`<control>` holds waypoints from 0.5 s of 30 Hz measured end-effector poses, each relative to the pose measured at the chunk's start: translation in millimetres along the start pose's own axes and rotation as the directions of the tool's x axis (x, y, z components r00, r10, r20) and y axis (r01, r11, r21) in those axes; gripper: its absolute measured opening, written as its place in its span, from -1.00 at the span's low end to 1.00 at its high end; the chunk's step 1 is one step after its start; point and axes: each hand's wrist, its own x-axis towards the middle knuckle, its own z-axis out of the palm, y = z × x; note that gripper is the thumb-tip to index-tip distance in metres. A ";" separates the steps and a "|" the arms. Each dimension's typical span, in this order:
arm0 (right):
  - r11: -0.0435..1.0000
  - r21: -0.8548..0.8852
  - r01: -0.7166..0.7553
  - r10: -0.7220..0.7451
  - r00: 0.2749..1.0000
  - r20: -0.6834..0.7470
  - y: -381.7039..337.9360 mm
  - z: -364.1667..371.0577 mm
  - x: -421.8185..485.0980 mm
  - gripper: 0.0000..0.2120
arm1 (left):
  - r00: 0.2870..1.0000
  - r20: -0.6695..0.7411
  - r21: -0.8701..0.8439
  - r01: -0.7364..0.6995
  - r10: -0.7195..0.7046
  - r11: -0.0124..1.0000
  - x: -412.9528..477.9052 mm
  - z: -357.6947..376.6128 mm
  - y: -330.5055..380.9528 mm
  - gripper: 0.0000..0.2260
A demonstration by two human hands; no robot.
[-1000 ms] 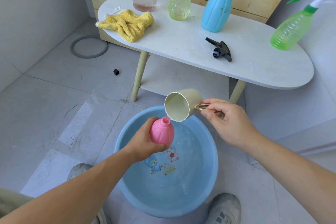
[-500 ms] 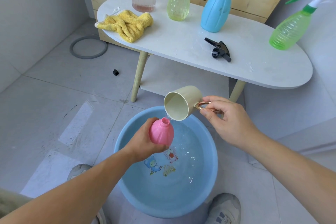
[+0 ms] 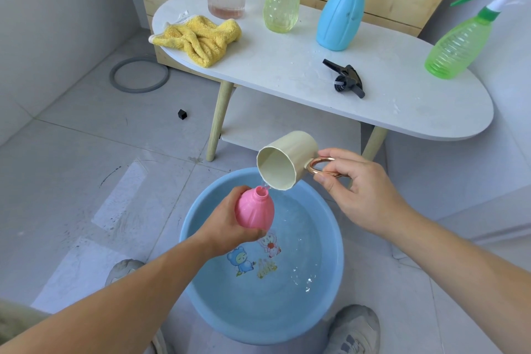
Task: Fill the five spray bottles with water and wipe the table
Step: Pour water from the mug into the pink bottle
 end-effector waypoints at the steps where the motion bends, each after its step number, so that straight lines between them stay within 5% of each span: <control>1: 1.000 -0.003 0.006 -0.006 1.000 0.001 0.3 0.2 0.2 -0.85 | 1.000 -0.002 0.001 0.001 -0.001 1.000 0.2 0.0 -0.1 -0.25; 15: 0.996 -0.078 0.034 -0.032 0.999 0.031 -1.8 -0.3 -0.5 -0.86 | 1.000 0.005 0.004 0.004 -0.004 1.000 -1.6 0.7 2.9 -0.26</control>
